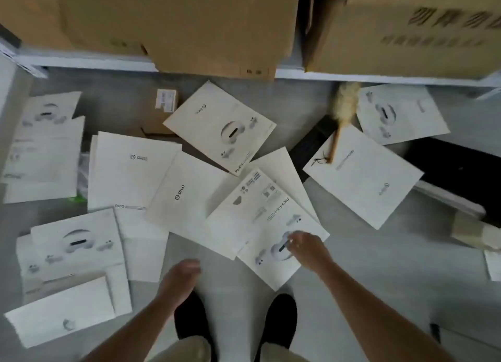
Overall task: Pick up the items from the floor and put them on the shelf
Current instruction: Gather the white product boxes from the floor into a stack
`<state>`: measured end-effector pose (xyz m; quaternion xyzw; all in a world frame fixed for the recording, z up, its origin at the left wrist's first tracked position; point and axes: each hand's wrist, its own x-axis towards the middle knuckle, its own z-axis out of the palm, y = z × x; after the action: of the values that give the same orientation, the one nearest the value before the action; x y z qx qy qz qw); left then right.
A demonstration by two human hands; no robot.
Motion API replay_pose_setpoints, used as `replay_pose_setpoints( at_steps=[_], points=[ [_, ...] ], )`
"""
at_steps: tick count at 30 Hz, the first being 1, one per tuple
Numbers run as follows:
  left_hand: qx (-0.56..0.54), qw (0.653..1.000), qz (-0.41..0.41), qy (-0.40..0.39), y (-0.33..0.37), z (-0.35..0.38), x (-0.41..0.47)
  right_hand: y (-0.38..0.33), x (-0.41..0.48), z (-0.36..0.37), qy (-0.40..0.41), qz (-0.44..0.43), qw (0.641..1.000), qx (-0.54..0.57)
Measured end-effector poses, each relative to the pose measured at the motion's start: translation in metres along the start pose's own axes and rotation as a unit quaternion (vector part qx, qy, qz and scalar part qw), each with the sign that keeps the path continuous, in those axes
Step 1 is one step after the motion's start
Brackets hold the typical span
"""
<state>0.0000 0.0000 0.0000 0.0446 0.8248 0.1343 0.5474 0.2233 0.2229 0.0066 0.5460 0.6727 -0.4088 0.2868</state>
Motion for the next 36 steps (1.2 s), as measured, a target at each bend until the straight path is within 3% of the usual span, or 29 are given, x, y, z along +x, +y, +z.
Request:
replay_pose_setpoints(
  at_steps=[4, 7, 10, 13, 15, 17, 22, 28, 32, 36],
  points=[
    [-0.049, 0.998, -0.032, 0.038, 0.005, 0.056, 0.135, 0.012, 0.125, 0.018, 0.101, -0.046, 0.992, -0.055],
    [-0.176, 0.978, -0.107, 0.042, 0.015, 0.086, 0.186, 0.02, 0.182, 0.03, 0.16, -0.043, 0.983, -0.081],
    [-0.27, 0.951, -0.151, 0.001, 0.017, 0.101, 0.202, 0.025, 0.207, 0.029, 0.127, -0.04, 0.991, -0.005],
    [-0.312, 0.936, -0.154, 0.059, 0.012, 0.105, 0.208, 0.03, 0.203, 0.027, 0.048, -0.104, 0.986, 0.123],
    [-0.315, 0.934, -0.131, 0.101, 0.014, 0.101, 0.206, 0.036, 0.193, 0.019, 0.019, -0.137, 0.966, 0.218],
    [-0.345, 0.931, -0.076, 0.095, 0.019, 0.095, 0.197, 0.04, 0.178, 0.005, -0.007, -0.158, 0.94, 0.304],
    [-0.406, 0.91, 0.021, -0.085, 0.029, 0.083, 0.171, 0.036, 0.157, -0.022, -0.024, -0.208, 0.895, 0.394],
    [-0.45, 0.886, 0.025, -0.106, 0.025, 0.08, 0.177, 0.037, 0.162, -0.018, 0.056, -0.171, 0.941, 0.286],
    [-0.466, 0.869, 0.101, -0.132, 0.03, 0.089, 0.184, 0.049, 0.189, 0.001, 0.135, -0.127, 0.959, 0.215],
    [-0.432, 0.875, 0.193, -0.105, 0.038, 0.091, 0.186, 0.05, 0.194, 0.01, 0.121, -0.112, 0.956, 0.244]
  ],
)
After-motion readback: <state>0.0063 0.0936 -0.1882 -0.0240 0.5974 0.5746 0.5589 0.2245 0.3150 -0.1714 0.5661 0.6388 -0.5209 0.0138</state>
